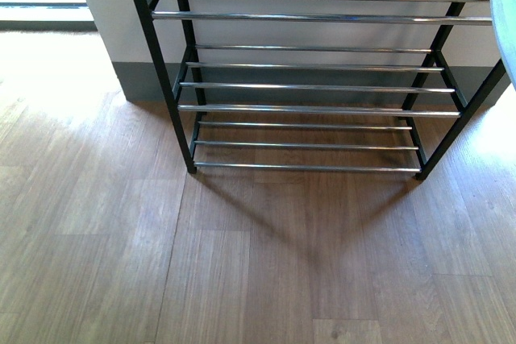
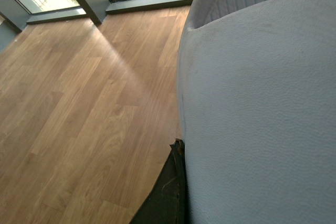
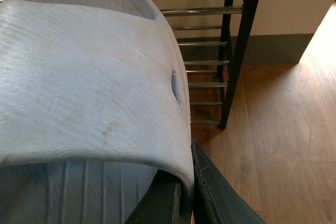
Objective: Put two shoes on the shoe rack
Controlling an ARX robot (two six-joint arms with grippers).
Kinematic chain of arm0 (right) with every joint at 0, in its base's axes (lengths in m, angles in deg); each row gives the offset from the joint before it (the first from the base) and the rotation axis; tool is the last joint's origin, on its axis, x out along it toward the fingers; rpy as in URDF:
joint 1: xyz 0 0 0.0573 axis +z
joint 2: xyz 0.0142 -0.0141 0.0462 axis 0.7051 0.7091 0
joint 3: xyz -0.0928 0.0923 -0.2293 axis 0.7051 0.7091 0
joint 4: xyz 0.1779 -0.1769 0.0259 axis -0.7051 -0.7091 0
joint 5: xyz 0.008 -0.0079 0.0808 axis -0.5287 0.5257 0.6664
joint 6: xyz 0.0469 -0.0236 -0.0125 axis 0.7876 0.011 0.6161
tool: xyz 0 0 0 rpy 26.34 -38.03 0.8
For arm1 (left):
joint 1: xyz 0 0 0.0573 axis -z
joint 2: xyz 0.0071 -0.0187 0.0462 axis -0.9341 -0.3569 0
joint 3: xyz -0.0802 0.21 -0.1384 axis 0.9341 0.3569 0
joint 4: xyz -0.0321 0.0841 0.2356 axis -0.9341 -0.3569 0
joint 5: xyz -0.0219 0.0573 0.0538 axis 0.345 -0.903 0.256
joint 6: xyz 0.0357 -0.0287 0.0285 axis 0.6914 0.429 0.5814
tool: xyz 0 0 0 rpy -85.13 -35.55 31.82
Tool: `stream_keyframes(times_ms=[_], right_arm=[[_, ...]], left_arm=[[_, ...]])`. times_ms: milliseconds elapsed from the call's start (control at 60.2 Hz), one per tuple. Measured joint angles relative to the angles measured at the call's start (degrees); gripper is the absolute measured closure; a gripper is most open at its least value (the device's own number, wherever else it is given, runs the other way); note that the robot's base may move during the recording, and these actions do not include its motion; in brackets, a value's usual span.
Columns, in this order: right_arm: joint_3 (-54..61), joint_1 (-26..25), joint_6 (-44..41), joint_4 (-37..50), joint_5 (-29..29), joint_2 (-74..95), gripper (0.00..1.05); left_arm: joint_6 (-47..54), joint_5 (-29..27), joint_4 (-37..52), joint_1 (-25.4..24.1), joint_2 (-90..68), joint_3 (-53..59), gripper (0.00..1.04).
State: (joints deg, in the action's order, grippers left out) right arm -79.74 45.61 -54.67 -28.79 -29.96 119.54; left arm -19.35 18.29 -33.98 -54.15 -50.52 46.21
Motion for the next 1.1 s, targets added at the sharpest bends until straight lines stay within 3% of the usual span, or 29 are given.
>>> stream_keyframes(times_ms=[1097], right_arm=[[0.09,0.00,0.00,-0.02,0.00,0.00,1.03]], left_arm=[[0.02,0.02,-0.02,-0.02,0.04,0.09,1.03]])
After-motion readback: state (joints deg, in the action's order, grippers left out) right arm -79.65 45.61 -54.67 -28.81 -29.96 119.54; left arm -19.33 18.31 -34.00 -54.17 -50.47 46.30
